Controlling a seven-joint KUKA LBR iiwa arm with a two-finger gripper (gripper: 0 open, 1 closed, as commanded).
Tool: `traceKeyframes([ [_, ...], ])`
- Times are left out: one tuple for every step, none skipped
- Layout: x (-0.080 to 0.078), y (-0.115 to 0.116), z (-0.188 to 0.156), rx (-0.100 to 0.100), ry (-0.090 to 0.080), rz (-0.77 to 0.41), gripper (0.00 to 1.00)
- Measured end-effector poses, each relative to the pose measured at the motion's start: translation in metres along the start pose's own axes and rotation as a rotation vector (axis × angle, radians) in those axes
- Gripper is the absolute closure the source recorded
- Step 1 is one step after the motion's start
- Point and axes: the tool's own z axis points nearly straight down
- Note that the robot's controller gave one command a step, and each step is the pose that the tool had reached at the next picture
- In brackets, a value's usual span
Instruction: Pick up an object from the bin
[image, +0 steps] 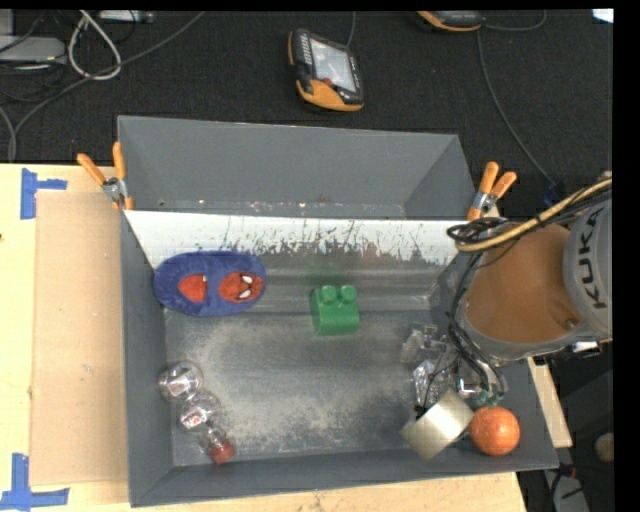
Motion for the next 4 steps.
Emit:
traceKeyframes([
  [0.031, 0.033, 0.029, -0.005, 0.022, -0.199, 0.0],
  [0.0, -0.053, 0.051, -0.035, 0.02, -0.262, 0.0],
  [0.004, -0.055, 0.054, -0.04, 0.042, -0.276, 1.0],
  [0.003, -0.055, 0.054, -0.04, 0.042, -0.276, 1.0],
])
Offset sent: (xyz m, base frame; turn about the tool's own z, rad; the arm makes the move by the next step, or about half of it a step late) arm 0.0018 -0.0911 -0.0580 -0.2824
